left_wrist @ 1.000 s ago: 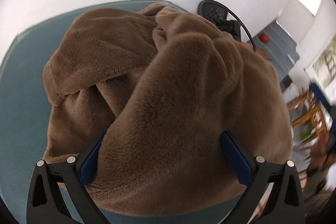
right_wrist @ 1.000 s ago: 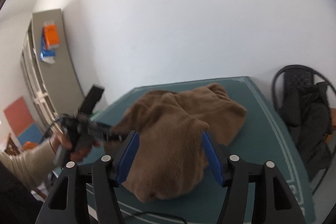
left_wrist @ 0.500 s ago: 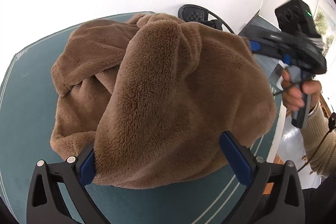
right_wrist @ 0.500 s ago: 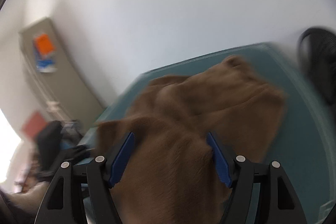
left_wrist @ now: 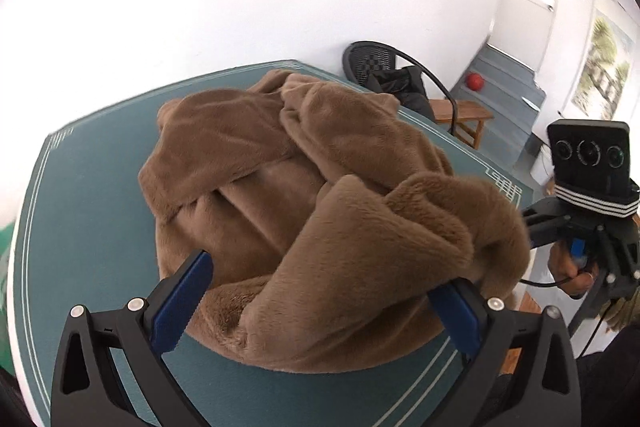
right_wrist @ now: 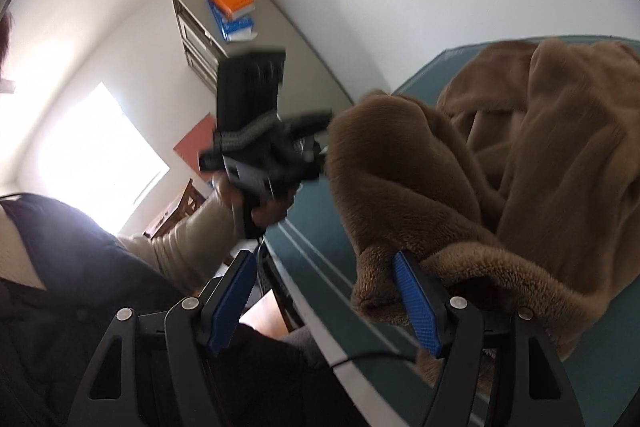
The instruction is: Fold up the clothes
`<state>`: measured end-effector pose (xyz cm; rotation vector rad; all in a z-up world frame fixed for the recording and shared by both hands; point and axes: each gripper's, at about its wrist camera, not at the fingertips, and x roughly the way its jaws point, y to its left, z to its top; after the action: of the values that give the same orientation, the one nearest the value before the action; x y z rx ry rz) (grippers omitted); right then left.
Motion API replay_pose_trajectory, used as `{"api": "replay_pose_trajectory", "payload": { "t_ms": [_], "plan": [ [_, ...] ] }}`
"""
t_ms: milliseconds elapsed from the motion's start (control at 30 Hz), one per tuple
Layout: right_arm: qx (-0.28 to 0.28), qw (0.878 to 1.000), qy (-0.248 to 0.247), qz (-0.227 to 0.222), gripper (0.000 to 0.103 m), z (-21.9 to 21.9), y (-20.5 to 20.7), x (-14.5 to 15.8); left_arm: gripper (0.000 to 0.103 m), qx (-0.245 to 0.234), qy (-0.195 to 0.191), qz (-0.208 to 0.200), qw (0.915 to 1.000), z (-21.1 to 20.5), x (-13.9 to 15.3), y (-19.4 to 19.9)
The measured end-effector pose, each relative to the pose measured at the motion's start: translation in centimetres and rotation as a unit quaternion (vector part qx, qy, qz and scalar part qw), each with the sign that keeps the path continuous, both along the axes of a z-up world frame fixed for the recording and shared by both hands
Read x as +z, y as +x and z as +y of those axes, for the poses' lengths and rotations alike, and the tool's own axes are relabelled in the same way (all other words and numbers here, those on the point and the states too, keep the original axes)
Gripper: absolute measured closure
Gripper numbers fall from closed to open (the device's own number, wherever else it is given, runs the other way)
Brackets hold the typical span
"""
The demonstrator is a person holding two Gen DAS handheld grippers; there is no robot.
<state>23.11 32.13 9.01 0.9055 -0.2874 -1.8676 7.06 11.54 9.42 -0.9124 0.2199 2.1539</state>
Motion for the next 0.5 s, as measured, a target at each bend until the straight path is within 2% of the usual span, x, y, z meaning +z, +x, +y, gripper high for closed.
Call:
{"api": "replay_pose_trajectory", "payload": {
  "t_ms": [133, 300, 400, 500],
  "plan": [
    [-0.004, 1.000, -0.001, -0.001, 0.030, 0.2, 0.5, -0.6, 0.000, -0.034, -0.030, 0.022, 0.9987, 1.9, -0.2, 0.7],
    [-0.021, 1.000, 0.003, 0.004, 0.030, 0.9, 1.0, -0.1, 0.000, -0.045, -0.063, 0.064, 0.9949, 3.6, -0.3, 2.5],
    [-0.049, 0.999, 0.005, 0.014, 0.030, 2.1, 1.2, 0.5, 0.000, -0.036, -0.069, 0.070, 0.9945, 4.1, -0.3, 2.7],
    [-0.101, 0.995, 0.003, 0.015, 0.030, 3.5, 0.5, 0.9, 0.000, -0.025, -0.074, 0.069, 0.9946, 4.7, -0.3, 2.7]
  ]
}}
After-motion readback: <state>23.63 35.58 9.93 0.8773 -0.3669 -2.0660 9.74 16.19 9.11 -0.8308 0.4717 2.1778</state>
